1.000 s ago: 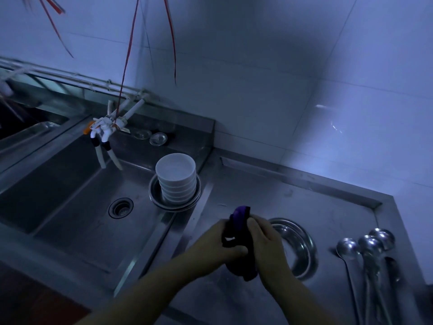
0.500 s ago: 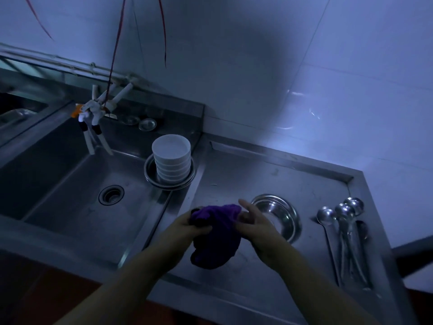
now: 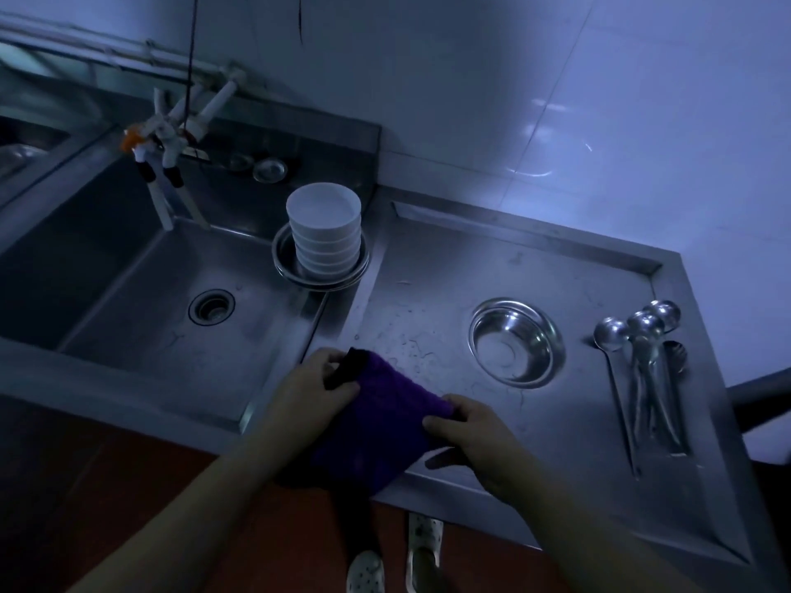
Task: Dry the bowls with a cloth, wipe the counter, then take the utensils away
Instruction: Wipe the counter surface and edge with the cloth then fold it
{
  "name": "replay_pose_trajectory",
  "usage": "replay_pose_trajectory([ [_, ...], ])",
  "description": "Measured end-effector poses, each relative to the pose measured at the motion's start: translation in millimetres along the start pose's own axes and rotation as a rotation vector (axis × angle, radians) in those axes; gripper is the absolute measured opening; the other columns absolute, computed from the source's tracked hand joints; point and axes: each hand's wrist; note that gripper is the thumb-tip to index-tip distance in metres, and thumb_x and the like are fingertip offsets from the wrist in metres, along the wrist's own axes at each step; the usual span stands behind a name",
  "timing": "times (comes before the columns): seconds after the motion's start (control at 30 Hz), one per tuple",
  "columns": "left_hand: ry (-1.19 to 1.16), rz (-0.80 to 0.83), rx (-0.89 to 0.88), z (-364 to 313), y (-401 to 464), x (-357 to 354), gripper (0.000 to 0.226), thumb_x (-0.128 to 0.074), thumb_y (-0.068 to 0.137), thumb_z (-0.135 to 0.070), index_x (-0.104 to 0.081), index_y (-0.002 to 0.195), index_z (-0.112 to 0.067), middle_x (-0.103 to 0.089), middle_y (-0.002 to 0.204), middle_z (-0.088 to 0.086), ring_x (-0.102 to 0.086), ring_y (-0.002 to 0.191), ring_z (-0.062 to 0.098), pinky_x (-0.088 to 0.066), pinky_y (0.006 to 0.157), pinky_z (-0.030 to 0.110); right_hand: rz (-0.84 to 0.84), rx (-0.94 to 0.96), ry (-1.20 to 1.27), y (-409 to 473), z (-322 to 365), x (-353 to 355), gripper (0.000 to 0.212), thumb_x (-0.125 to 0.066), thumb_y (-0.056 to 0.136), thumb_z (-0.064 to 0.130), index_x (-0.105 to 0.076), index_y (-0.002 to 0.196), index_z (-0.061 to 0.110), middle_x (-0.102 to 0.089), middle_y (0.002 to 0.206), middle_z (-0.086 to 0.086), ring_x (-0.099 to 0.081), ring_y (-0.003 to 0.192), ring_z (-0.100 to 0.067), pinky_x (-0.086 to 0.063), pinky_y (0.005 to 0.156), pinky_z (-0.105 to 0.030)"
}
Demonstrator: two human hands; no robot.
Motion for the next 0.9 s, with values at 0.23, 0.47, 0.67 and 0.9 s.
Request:
replay_pose_trajectory([
  [0.23,0.077,-0.037,-0.116,4.0,35.2,-17.2,0.048,-0.059,0.087,-0.015,-0.046,0.133,-0.020,-0.055,0.116,-0.010,-0.052,0.098,0.006,-0.045,0.086,0.025,-0.104,-0.269,-0.691,21.4,-54.6,-3.2,0.029,-0.062,0.087,0.021,-0.056,0.110,0.005,-0.066,0.100,-0.012,-0.066,0.082,-0.022,-0.053,0.068,-0.034],
  [0.47,0.678,0.091,-0.233,67.0,6.7,-58.8,0.030,-0.062,0.085,-0.033,-0.062,0.114,-0.025,-0.061,0.110,-0.001,-0.056,0.097,0.017,-0.046,0.080,0.028,0.019,0.351,-1.302,65.5,-61.8,-2.4,0.031,-0.049,0.092,0.017,-0.056,0.122,0.013,-0.052,0.127,-0.005,-0.049,0.115,-0.020,-0.037,0.093,-0.025],
  [0.67,0.845,0.136,-0.318,86.4,4.2,-58.6,0.037,-0.094,0.032,-0.025,-0.074,0.062,-0.017,-0.071,0.070,0.001,-0.070,0.070,0.020,-0.056,0.061,0.027,0.450,0.743,-1.374,112.1,-71.7,-32.0,0.055,-0.051,0.089,-0.002,-0.037,0.142,0.005,-0.022,0.154,-0.014,-0.018,0.143,-0.027,-0.012,0.113,-0.032],
  [0.9,0.582,-0.158,-0.230,99.8,10.7,-43.4,0.026,-0.049,0.074,-0.014,-0.075,0.078,-0.013,-0.072,0.079,0.004,-0.067,0.078,0.018,-0.047,0.079,0.029,0.534,0.848,-1.542,163.5,-91.1,-40.8,0.055,-0.027,0.100,0.038,-0.011,0.151,0.024,-0.005,0.157,-0.009,0.005,0.145,-0.022,0.011,0.115,-0.044],
])
Point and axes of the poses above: each hand's wrist, its own y-axis towards the middle knuckle, its own x-axis out of the back of the hand, z = x × y
